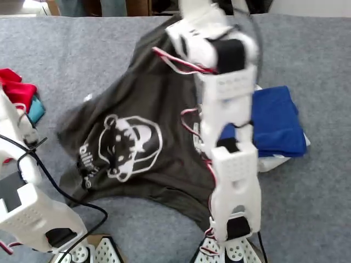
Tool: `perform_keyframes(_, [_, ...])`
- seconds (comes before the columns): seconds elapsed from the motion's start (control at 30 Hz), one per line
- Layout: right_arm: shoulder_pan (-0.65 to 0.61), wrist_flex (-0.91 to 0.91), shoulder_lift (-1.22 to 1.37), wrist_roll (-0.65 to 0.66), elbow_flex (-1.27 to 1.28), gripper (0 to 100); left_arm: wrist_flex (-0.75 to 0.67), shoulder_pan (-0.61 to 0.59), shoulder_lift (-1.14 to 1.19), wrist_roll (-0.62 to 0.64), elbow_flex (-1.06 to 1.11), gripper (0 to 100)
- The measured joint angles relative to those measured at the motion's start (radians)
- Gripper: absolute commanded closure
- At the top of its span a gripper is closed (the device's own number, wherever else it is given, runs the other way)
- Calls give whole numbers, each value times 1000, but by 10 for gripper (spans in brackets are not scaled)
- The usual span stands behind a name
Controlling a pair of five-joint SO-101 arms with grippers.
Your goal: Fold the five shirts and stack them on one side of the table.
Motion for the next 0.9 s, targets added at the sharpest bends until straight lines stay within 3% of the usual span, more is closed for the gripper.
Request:
perform_keyframes(0.1, [12, 71, -84, 0, -8, 985, 61, 51, 0, 75, -138, 958])
perform_keyframes(0.3, [25, 117, -92, 0, 109, 985, 23, 176, 0, 276, -288, 816])
perform_keyframes(0.43, [41, 114, -6, 0, 324, 985, -64, 279, 86, 396, -328, 816])
perform_keyframes(0.63, [152, 110, 140, 0, 388, 985, -9, 450, 305, 453, -500, 816])
perform_keyframes(0.9, [170, 14, 442, -38, 356, 985, 64, 499, 640, 577, -965, 811])
